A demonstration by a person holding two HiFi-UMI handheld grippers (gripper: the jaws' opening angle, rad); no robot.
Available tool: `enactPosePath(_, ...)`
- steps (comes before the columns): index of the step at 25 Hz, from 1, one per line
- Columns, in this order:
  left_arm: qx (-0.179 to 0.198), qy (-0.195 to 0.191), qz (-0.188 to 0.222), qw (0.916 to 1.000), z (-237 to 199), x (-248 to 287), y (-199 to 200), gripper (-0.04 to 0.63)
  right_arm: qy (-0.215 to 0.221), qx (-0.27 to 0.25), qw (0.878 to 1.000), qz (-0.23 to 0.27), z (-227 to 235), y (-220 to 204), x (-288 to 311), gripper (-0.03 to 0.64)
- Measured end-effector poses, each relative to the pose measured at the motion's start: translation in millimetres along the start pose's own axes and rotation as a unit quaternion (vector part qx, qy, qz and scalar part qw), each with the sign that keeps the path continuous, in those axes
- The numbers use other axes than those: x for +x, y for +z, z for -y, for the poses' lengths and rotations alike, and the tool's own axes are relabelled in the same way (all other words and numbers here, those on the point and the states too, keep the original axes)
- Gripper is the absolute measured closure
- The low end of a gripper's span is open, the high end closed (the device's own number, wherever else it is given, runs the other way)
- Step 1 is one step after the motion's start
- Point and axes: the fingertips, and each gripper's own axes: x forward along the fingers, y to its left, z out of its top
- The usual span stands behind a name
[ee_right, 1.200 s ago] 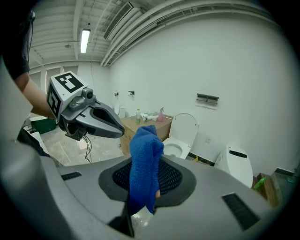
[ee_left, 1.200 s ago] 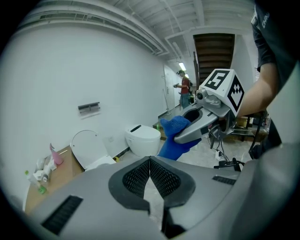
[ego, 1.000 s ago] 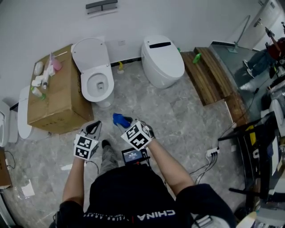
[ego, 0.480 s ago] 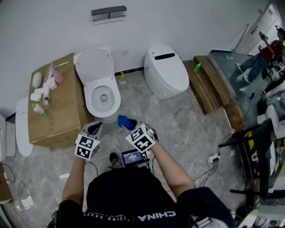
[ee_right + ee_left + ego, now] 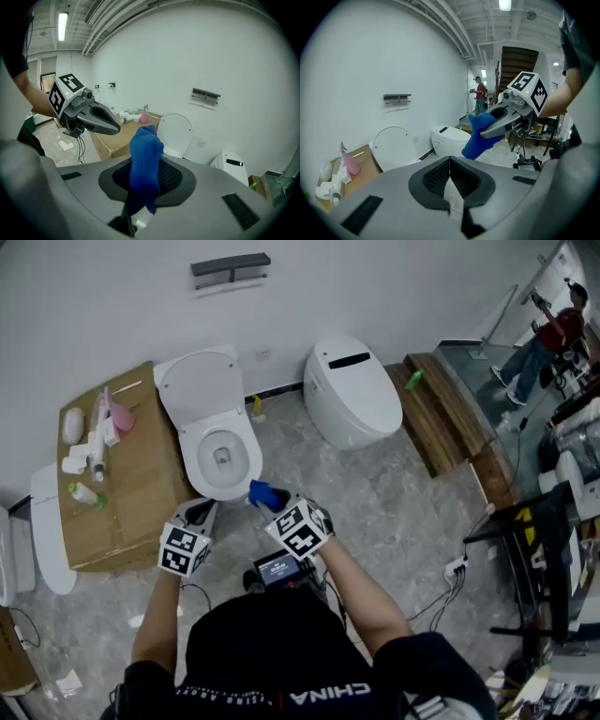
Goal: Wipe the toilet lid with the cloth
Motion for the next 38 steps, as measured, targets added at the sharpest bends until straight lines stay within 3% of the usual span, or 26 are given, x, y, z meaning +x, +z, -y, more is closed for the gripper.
enactPosePath(9,-0.009,-0.001,-0.002,1.0000,-34.4,40.8,7.6,0.583,0.035,-0.010,0.999,-0.013,33.6,6.0,53.5,0.526)
enactPosePath(19,-0.020,0.056,-0.007,0.9982,-121.5,123.6,72.1,0.583,0.086,-0.043,0.995,0.003,134.0,63.0,124.8,0.526)
enactPosePath(26,-0.044,0.090,-0.006,0.9949,-148.3,167.0,103.7,0.583,0.122,-0.059,0.991,-0.002,189.6,75.9,154.8,0.526)
enactPosePath(33,-0.024,0.109,-0.031,0.9933,-175.2,174.9,92.3,0.583,0.136,-0.053,0.989,-0.002,188.8,90.7,182.5,0.526)
enactPosePath(38,-0.018,0.090,-0.033,0.9953,-198.3,165.9,91.1,0.583,0.126,-0.027,0.992,0.007,181.7,115.5,197.7,0.526)
